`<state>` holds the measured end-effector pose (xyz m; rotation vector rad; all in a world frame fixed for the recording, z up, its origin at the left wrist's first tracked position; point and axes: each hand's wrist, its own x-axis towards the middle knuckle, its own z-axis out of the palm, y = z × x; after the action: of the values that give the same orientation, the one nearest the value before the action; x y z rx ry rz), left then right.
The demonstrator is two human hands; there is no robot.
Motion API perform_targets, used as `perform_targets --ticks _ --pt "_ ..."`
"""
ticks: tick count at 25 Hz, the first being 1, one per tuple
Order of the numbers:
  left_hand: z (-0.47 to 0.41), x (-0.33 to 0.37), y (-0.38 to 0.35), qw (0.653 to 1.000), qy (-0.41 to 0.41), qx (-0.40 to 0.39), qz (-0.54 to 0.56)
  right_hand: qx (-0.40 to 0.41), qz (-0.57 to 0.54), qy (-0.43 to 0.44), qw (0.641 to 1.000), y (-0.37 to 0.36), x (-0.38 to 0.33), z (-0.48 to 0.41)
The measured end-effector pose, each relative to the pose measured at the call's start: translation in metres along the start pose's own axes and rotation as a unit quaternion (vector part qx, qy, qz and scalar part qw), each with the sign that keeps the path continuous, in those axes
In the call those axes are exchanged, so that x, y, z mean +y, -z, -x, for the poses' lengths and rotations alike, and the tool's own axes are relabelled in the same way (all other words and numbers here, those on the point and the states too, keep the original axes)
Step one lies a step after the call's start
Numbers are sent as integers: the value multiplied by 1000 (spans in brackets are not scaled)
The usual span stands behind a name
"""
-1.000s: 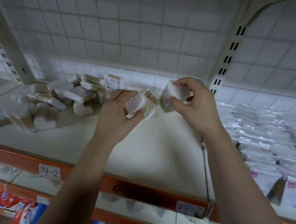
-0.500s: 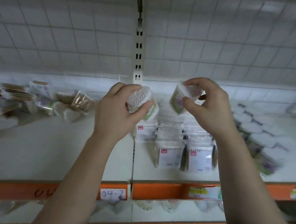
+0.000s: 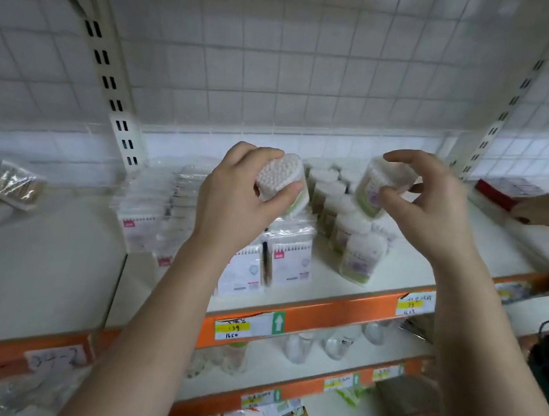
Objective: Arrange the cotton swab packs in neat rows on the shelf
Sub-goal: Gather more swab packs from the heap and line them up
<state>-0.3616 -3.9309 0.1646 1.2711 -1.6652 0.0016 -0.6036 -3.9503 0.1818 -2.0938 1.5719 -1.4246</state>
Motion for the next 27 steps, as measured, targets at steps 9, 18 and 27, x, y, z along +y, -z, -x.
perform_targets --ticks 9,18,27 --pt "-6 38 -61 999 2 4 33 -41 25 -32 998 41 60 25" --pt "-15 55 -92 999 3 -4 37 -115 -30 -26 993 57 80 36" --pt "-21 50 -103 998 23 -28 44 -179 -43 -11 983 26 112 40"
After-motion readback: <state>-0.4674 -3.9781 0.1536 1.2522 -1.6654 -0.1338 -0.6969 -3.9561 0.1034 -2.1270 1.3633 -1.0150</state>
